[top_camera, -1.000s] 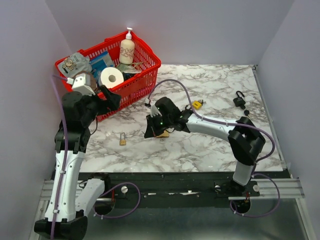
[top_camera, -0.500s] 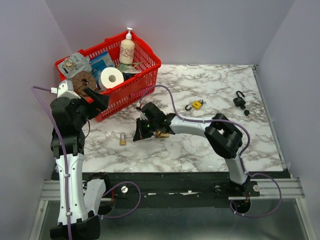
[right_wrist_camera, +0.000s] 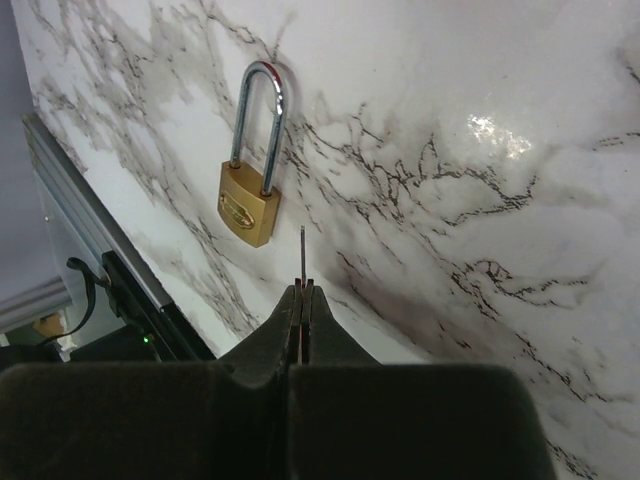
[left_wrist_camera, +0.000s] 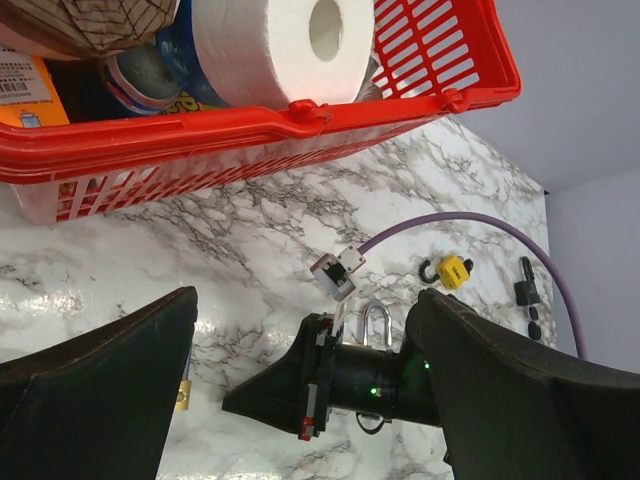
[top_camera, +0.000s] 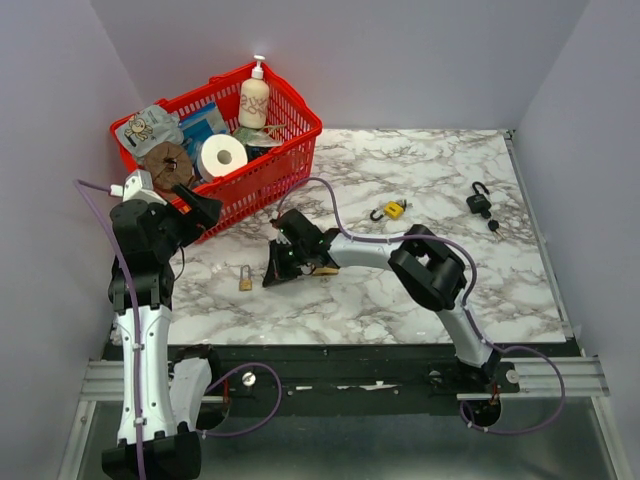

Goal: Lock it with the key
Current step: Place the key at the center of the board, then pick up the lock from the center of the board.

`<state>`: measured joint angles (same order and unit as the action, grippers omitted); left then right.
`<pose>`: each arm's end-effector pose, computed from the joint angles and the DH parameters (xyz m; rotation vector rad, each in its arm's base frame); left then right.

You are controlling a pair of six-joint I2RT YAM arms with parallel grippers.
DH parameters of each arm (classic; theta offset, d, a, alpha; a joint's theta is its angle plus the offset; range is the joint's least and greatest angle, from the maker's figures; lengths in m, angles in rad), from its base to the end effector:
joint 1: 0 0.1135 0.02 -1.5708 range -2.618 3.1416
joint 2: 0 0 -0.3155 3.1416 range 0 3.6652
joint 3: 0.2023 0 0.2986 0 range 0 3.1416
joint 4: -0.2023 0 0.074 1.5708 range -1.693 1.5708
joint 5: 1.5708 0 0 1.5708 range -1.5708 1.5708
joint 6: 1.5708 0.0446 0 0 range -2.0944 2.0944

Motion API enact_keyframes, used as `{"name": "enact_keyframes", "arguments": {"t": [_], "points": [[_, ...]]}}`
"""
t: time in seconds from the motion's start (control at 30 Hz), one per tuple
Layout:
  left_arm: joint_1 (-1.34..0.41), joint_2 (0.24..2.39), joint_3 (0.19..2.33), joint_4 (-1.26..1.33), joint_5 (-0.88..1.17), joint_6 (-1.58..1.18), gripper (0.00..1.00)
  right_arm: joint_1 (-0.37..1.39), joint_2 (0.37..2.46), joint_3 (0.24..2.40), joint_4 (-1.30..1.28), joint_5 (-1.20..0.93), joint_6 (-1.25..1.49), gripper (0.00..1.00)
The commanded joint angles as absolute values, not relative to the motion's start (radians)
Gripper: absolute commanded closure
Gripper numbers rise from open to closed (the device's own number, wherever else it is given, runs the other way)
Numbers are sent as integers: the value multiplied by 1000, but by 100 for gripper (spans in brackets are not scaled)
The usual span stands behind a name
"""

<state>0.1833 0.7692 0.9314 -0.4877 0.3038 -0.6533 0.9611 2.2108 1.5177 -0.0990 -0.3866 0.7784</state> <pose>0.1821 0.0202 0.4021 -0.5857 1.8357 -0.6053 0.3027 0.4628 0.1437 -0.4583 2.6462 1.1773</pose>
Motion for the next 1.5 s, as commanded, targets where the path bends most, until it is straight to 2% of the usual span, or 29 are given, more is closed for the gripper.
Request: {"name": "enact_keyframes", "arguments": {"t": [0.0,0.2,0.27,0.4,0.43,0.57,0.7,0.83,0.9,1.0,1.03,1.2,1.47], "points": [[190,756,896,-453,310,-692,1,971,2244,1540,-106,-411,813,96],[190,759,893,-448,304,-693,1,973,2266,1557,-115,-414,834,90],[190,761,891,-445,302,-693,1,974,2270,1562,-121,-414,834,81],[190,776,891,-445,273,-672,1,976,2250,1542,-123,-390,844,73],[192,784,894,-443,273,-673,1,976,2243,1536,-123,-377,845,67],[192,796,896,-425,296,-695,1,976,2200,1525,-124,-356,839,62],[192,799,911,-420,296,-677,1,974,2120,1528,-155,-319,798,50],[192,799,943,-417,285,-628,1,969,1975,1468,-215,-183,715,34],[192,805,962,-420,269,-604,1,969,1912,1430,-238,-108,704,30],[192,816,999,-417,236,-554,1,968,1815,1373,-281,35,655,15],[192,821,1018,-419,224,-539,1,968,1800,1346,-290,113,640,1],[192,854,1074,-429,206,-520,1,917,1701,1238,-319,190,655,0],[192,871,1106,-446,206,-532,1,879,1727,1178,-322,307,709,0]]}}
